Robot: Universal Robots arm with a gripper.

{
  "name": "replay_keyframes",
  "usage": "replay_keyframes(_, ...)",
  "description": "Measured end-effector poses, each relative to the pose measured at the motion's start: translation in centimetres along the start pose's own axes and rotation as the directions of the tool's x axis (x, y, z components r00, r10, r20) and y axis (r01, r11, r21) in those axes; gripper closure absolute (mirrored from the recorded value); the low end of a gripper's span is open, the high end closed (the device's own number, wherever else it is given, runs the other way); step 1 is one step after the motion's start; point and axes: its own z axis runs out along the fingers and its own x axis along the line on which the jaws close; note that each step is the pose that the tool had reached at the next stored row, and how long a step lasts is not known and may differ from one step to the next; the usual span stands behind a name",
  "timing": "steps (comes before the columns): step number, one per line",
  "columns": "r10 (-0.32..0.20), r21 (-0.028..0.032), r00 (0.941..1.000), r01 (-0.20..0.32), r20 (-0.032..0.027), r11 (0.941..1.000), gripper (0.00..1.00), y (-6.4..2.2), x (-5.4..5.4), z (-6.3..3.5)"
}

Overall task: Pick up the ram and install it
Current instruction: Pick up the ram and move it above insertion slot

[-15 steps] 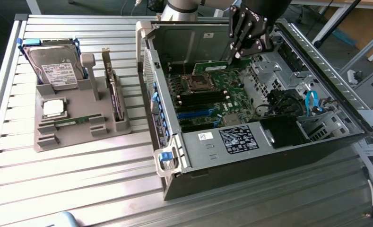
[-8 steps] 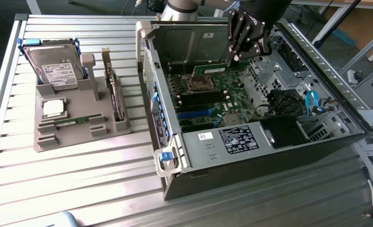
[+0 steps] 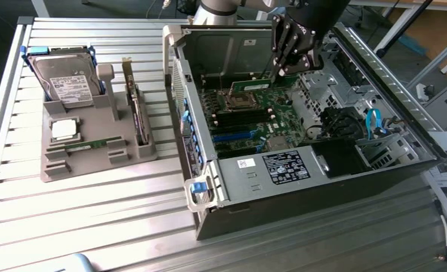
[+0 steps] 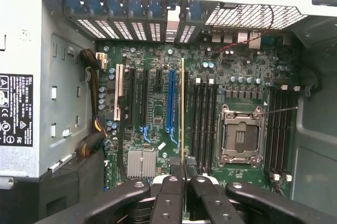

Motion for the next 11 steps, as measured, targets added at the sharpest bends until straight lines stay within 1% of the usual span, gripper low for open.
replay_keyframes(6, 0.000, 0.0001, 1.0000, 0.000, 0.0003, 1.0000, 0.88, 0.00, -0.01, 0.02)
replay_keyframes(11, 0.000, 0.0001, 1.0000, 0.000, 0.0009, 1.0000, 0.88, -0.02, -0.34, 0.04)
